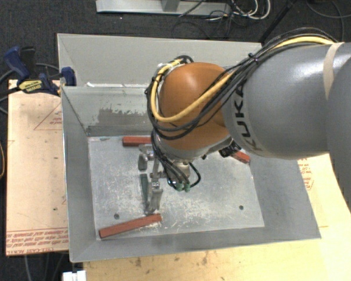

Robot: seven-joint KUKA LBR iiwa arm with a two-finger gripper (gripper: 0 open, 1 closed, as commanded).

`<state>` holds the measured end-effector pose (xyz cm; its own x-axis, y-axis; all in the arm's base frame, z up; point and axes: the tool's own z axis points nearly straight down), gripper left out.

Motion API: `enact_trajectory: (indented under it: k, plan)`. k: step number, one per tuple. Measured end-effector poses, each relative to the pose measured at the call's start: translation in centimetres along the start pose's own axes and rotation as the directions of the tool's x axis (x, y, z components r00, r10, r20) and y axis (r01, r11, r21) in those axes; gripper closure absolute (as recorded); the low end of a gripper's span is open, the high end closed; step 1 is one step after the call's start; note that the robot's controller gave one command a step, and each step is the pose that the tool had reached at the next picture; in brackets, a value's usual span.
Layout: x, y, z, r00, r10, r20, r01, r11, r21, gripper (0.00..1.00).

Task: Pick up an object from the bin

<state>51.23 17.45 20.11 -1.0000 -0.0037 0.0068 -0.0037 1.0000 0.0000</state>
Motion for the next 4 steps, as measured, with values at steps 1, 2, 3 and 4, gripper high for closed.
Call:
enact_trajectory:
  k: [1, 2, 3, 4]
  plan:
    - [1.9, -0.7, 12.4, 0.960, -0.279, 0.009, 0.279, 0.960, 0.001, 0.00]
    - [1.9, -0.7, 12.3, 0.960, -0.279, 0.006, 0.279, 0.960, 0.001, 1.00]
    - [-0.3, 2.3, -0.5, 0.954, -0.300, 0.019, 0.300, 0.954, 0.000, 1.00]
    - [1.6, 4.9, -14.8, 0.964, -0.265, 0.019, 0.265, 0.964, -0.001, 1.00]
